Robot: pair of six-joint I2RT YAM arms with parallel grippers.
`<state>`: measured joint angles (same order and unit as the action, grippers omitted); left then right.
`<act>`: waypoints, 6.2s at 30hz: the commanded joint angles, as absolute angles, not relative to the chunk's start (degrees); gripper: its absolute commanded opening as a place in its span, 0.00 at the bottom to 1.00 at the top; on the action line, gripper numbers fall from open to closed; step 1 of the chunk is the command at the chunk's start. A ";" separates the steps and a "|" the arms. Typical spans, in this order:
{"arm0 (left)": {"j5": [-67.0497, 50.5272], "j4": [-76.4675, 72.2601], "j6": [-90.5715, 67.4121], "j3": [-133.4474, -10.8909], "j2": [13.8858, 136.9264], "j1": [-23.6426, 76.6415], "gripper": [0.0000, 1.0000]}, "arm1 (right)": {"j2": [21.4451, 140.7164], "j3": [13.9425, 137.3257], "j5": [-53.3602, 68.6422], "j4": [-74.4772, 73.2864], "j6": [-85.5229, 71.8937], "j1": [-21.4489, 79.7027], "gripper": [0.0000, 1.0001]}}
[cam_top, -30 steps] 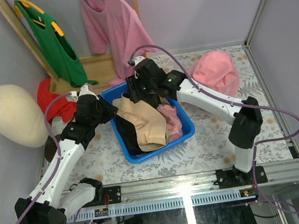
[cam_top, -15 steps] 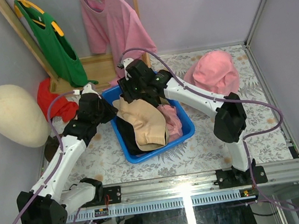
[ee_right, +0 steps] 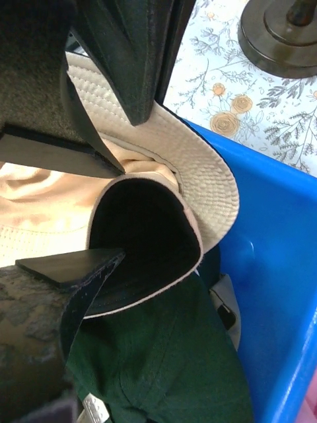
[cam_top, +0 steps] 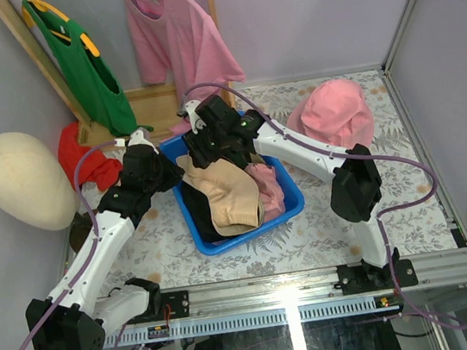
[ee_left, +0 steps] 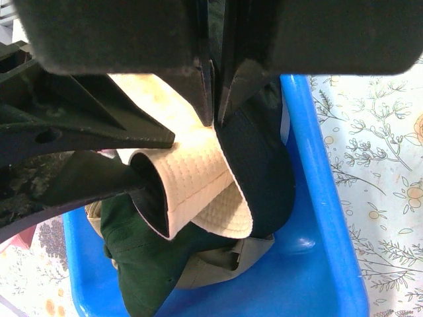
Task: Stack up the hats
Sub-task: Pick up the hat from the bin, then stack the hat on the hat.
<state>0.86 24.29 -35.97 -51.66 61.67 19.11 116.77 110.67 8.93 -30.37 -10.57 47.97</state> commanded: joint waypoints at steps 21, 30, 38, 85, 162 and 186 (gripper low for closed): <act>7.92 27.48 -39.21 -54.46 60.60 18.93 0.06 | 113.40 130.71 9.32 -45.10 -12.15 48.34 0.00; 12.10 27.51 -42.24 -54.97 58.41 18.89 0.11 | 113.82 141.07 8.22 -47.03 -18.78 48.29 0.00; 10.70 27.62 -43.54 -56.41 58.91 18.90 0.28 | 112.16 143.63 7.26 -46.87 -21.61 47.90 0.00; -10.26 2.02 -48.03 -61.02 52.50 22.26 0.79 | 95.55 139.14 16.26 -32.83 -33.75 37.26 0.00; -10.97 -15.39 -23.91 -109.86 111.77 44.67 0.00 | 65.48 72.04 44.14 6.12 -57.97 -18.94 0.00; -15.49 -8.57 -21.63 -101.47 105.54 46.93 0.25 | 50.21 50.21 37.71 1.39 -58.54 -25.62 0.00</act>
